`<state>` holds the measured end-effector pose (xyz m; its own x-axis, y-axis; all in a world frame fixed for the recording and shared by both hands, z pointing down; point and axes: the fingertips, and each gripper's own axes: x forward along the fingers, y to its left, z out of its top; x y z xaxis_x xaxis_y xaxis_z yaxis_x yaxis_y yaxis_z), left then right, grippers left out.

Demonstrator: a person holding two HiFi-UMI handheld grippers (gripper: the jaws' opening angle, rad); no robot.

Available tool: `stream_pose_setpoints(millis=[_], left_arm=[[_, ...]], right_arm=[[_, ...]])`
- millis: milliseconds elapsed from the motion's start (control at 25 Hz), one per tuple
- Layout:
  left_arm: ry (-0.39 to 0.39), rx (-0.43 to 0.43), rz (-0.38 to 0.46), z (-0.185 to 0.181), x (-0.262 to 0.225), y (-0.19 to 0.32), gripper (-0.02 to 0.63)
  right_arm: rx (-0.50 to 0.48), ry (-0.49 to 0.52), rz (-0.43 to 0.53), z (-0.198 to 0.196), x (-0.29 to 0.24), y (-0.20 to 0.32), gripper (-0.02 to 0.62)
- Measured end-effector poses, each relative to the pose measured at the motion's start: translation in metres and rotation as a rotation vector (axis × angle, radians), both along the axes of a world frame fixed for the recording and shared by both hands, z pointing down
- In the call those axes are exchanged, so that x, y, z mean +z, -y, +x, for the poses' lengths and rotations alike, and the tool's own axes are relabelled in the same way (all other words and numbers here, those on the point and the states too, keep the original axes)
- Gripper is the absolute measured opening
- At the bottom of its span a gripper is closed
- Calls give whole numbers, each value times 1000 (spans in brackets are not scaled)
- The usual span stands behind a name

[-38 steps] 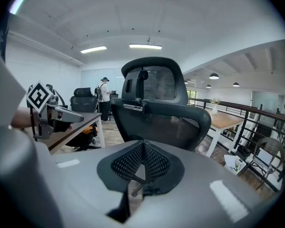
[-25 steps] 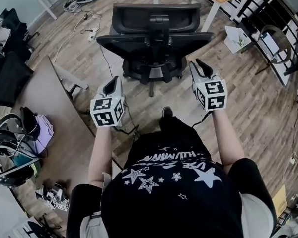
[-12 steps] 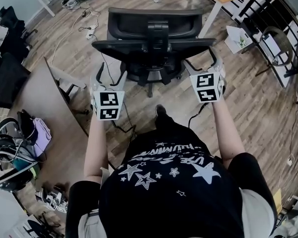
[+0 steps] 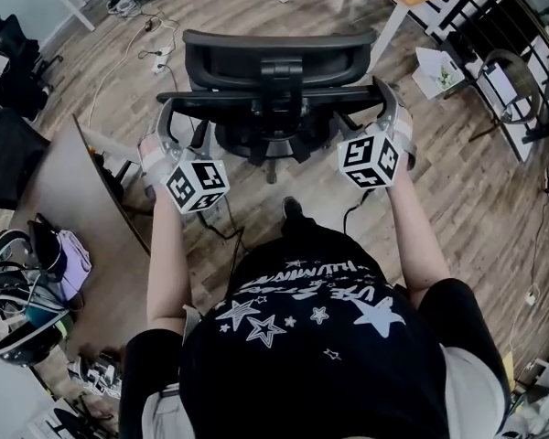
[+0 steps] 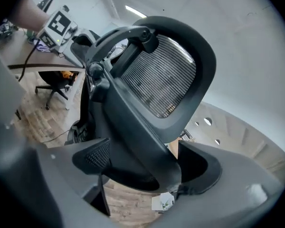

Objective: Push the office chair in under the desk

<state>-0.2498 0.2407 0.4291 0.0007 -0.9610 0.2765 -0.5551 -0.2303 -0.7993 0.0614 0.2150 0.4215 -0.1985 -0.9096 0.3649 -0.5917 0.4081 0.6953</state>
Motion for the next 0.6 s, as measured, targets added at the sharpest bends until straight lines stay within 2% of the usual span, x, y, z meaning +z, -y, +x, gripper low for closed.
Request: stream_pose_setpoints(millis=[80, 200, 320, 360, 440, 520, 600], left_arm=[[77, -12, 12, -4, 0, 10, 378], [124, -28, 0, -8, 2, 24, 377], [130, -65, -16, -12, 6, 36, 373], [122, -84, -1, -14, 4, 38, 355], [110, -121, 48, -17, -2, 41, 274], [116, -134, 74, -18, -4, 42, 272], [129, -131, 77, -18, -5, 44, 272]], right_arm=[[3, -17, 5, 1, 1, 7, 445], [16, -58, 31, 4, -1, 17, 397], [35, -105, 71, 7, -2, 24, 351], [39, -126, 85, 7, -2, 25, 340], [44, -191, 110, 10, -1, 26, 310], [46, -256, 120, 12, 0, 26, 276], [54, -279, 109, 13, 0, 27, 270]])
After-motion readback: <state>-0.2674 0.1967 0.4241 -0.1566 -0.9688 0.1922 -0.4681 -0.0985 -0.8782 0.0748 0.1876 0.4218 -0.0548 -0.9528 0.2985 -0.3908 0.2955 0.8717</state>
